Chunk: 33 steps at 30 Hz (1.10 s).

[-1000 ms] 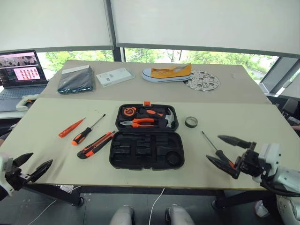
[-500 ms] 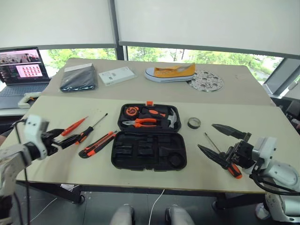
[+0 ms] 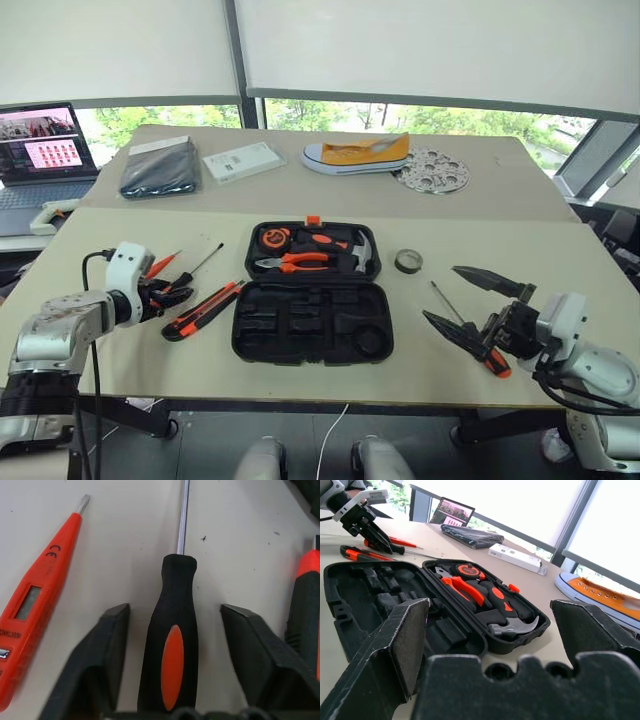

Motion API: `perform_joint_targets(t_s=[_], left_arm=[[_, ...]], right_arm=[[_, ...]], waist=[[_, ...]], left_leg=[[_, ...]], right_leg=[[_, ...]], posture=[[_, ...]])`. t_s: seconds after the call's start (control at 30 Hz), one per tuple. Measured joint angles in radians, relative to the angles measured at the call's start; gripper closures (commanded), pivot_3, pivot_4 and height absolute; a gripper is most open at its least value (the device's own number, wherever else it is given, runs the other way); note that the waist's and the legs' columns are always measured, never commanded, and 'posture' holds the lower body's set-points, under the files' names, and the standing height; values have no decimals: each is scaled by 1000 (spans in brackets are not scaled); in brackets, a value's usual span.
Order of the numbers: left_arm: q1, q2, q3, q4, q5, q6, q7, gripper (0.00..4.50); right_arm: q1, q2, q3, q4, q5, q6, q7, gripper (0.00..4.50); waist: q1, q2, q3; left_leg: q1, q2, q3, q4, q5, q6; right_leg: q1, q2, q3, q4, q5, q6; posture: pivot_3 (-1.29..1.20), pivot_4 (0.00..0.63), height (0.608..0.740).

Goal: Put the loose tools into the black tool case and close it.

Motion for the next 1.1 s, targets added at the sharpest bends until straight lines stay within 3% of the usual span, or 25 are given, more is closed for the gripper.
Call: perform_joint_targets(t_s=[0.07, 0.17, 0.37, 0.53, 0.63, 0.77, 1.1], left_arm=[[-8, -2, 0, 17, 3, -18, -15, 3599], [-24, -12, 1, 56, 7, -86, -57, 3613], [-123, -32, -13, -11, -25, -397, -341, 3613], [-158, -47, -203, -83, 41, -494, -520, 3613], [-210, -84, -337, -78, 150, -534, -536, 3613], [-242, -116, -416, -20, 244, -612, -544, 3613], [-290, -122, -451, 90, 389, -737, -518, 3613]], right_arm=[[5, 0, 1, -1, 1, 0, 14, 0], [6, -4, 4, -8, 5, -9, 46, 0], [2, -51, -13, -25, 52, 21, 71, 0], [6, -109, -42, -13, 63, 87, 78, 0], [4, -126, -42, -6, 63, 110, 94, 0], [-10, -126, -41, -5, 63, 131, 93, 0], [23, -119, -42, -48, 63, 158, 78, 0]], waist=[[0, 0, 0], [2, 0, 0], [17, -1, 1], [22, -1, 1], [22, -1, 1], [14, -2, 1], [17, -1, 1]], left_leg=[[0, 0, 0, 0, 0, 0], [0, 0, 0, 0, 0, 0], [-2, -1, 1, 2, 0, 0], [-2, -2, 1, 2, 0, 0], [-2, -1, 1, 3, 0, 0], [-2, 0, 1, 3, 0, 0], [-2, 1, 1, 4, 0, 0]], right_leg=[[0, 0, 0, 0, 0, 0], [0, 0, 0, 0, 0, 0], [0, -2, 0, -1, 3, -4], [1, -2, 0, -1, 3, -3], [1, 0, 0, -1, 0, 2], [1, 3, 1, -1, 0, 2], [1, 3, 1, 0, 1, 2]], posture=[[0, 150, 740], [0, 150, 740], [0, 150, 740], [0, 150, 740], [0, 150, 740], [0, 150, 740], [0, 150, 740]])
